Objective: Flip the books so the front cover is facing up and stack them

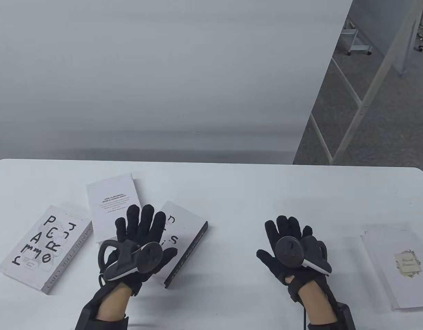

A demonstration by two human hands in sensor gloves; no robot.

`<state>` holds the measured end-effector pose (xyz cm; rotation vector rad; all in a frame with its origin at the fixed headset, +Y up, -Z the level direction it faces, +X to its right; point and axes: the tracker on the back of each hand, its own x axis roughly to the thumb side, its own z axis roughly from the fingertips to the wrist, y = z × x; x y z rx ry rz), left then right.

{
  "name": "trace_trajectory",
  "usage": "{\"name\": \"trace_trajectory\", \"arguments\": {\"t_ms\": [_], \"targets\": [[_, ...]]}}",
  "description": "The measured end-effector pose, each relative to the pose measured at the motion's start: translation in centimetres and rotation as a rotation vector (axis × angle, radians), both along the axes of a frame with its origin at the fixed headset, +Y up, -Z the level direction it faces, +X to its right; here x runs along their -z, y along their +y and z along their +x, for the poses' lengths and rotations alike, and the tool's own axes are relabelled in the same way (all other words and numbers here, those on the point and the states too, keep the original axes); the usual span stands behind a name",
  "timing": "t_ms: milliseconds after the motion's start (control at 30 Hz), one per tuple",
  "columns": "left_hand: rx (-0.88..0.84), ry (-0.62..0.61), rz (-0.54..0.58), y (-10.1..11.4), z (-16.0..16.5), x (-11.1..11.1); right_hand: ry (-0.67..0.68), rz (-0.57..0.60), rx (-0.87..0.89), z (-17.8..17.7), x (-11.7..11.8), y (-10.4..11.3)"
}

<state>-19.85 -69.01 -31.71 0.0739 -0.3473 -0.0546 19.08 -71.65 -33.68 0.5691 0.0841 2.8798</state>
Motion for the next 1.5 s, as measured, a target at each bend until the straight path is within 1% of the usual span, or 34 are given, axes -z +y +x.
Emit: {"name": "trace_trajectory", "arguments": {"t_ms": [400, 567, 667, 833, 933, 967, 1067, 1267, 1333, 1367, 1500], "targets": [[0.012, -0.018, -0.031, -0.9, 0.2, 0.4, -0.012, -0.016, 0.029, 0.3, 0.2, 0.1], [0.012, -0.038, -0.074, -2.3, -0.2, 1.0, -0.006, -0.022, 0.001, 0.1, 0.1, -0.2], [0.018, -0.061, -0.114, -3.3, 0.1, 1.4, -0.001, -0.025, 0.004, -0.2, 0.1, -0.1], [0.057, -0.078, -0.127, -4.9, 1.0, 2.5, 0.002, -0.030, 0.008, -0.2, 0.3, -0.2], [0.035, -0.058, -0.192, -6.2, 1.0, 2.8, 0.005, -0.040, 0.003, -0.2, 0.3, -0.5], [0.039, -0.049, -0.196, -6.3, 0.8, 2.8, 0.005, -0.043, 0.002, -0.2, 0.3, -0.5], [0.072, -0.024, -0.187, -6.7, 0.4, 3.0, 0.011, -0.054, 0.001, -0.4, 0.3, -0.8], [0.187, 0.029, -0.286, -8.4, 0.2, 3.4, 0.021, -0.068, -0.017, -0.8, 0.2, -1.1], [0.173, 0.024, -0.251, -8.3, 0.2, 3.5, 0.019, -0.078, -0.018, -0.8, 0.2, -1.2], [0.181, 0.022, -0.258, -8.2, 0.3, 3.5, 0.018, -0.083, -0.017, -0.8, 0.2, -1.2], [0.221, 0.004, -0.221, -7.8, 1.0, 3.3, 0.014, -0.106, -0.020, -0.7, 0.4, -1.8]]}}
